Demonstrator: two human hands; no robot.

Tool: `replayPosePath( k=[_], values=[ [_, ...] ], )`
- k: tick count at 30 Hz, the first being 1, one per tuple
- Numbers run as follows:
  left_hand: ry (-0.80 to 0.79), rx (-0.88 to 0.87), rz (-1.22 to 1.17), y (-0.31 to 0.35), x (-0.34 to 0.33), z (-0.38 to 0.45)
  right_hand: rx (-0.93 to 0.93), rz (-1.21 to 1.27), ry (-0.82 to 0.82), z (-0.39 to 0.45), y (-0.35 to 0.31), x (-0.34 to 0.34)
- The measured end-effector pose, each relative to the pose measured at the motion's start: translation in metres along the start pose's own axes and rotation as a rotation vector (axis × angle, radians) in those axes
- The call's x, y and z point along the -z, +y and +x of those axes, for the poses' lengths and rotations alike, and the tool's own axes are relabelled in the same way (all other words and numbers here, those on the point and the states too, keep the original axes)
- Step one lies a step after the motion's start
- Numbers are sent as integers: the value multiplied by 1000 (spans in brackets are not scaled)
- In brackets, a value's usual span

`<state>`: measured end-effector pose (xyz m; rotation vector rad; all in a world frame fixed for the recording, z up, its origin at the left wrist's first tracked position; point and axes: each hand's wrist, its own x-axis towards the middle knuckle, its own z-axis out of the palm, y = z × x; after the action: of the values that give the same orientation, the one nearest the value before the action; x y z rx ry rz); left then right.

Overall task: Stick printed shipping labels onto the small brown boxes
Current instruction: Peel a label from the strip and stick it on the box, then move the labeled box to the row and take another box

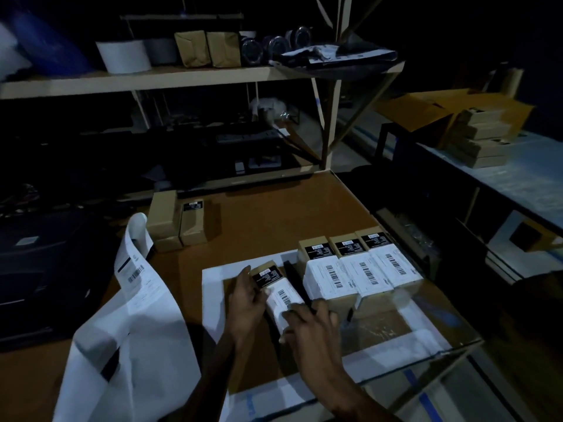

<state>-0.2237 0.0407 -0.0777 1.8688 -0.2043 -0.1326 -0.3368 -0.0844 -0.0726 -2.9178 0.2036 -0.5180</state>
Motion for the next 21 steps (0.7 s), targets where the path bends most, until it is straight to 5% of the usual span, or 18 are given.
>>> replayPosePath(
  k=[8,21],
  values=[
    [-130,-83,-6,12,-23,12,36,-96,20,8,12,8],
    [-197,-106,79,6,-12,17,-100,-112,-172,21,-8,29]
  ],
)
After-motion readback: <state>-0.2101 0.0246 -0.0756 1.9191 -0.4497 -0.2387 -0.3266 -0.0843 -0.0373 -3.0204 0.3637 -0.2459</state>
